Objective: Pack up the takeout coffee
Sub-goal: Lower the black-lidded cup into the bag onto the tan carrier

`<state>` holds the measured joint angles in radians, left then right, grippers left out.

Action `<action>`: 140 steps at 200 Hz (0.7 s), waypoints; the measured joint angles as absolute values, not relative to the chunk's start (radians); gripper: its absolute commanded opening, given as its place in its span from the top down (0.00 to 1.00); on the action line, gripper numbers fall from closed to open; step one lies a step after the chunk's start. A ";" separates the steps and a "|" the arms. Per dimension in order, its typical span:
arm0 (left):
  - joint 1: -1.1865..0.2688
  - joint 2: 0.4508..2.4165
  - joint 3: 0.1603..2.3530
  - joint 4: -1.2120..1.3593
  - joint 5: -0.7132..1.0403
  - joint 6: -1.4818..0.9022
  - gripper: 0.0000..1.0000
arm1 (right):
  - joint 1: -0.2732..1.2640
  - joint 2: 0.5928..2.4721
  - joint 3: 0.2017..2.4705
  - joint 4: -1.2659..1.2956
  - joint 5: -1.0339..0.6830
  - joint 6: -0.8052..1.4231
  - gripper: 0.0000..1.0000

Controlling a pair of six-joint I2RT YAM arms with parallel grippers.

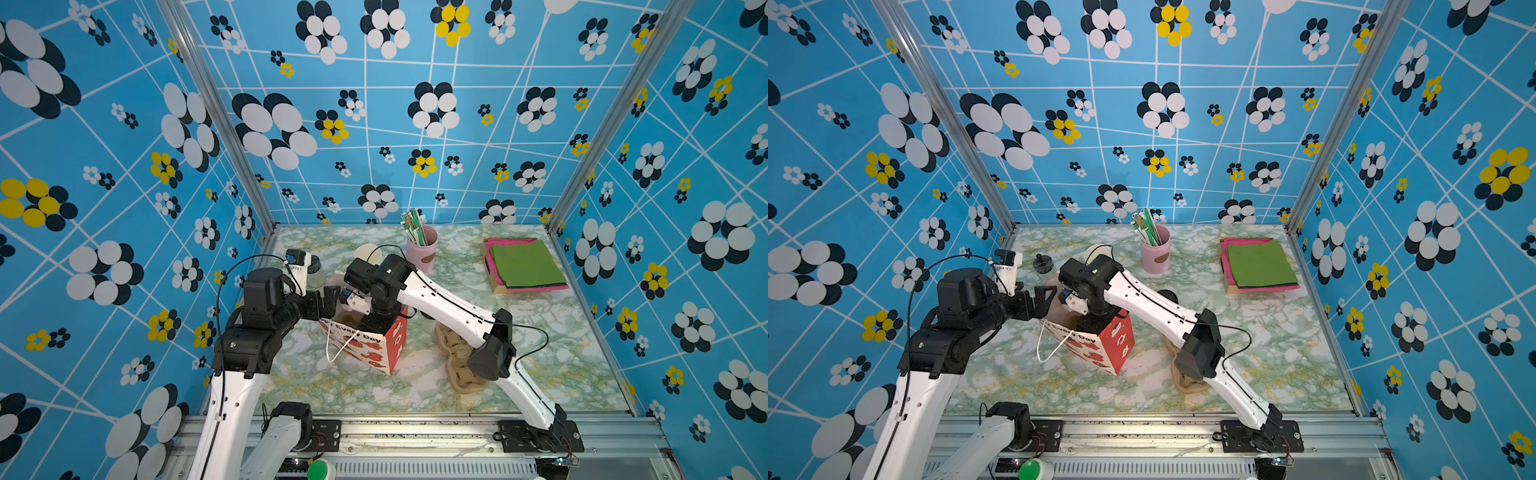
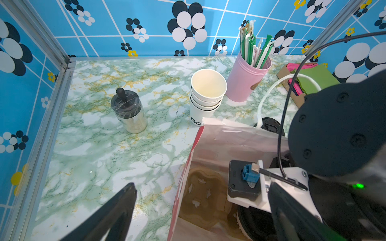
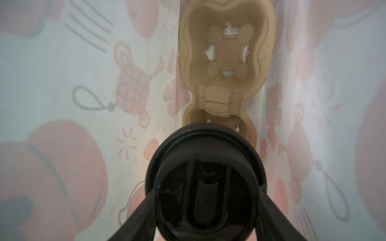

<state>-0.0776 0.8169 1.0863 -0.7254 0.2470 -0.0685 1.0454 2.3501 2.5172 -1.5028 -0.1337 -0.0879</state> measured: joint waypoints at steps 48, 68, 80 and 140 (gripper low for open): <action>-0.076 0.826 1.086 -0.725 0.250 -0.068 0.01 | 1.047 2.350 2.488 -1.480 -0.142 -0.081 0.37; -0.074 0.826 1.086 -0.725 0.254 -0.068 0.01 | 1.047 2.351 2.474 -1.471 -0.144 -0.076 0.37; -0.074 0.826 1.086 -0.725 0.254 -0.068 0.01 | 1.047 2.351 2.474 -1.470 -0.144 -0.073 0.37; -0.072 0.826 1.086 -0.725 0.254 -0.069 0.01 | 1.047 2.351 2.483 -1.472 -0.143 -0.073 0.34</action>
<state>-0.0723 0.8265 1.0863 -0.7250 0.2543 -0.0689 1.0473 2.3508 2.4828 -1.4715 -0.1432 -0.0734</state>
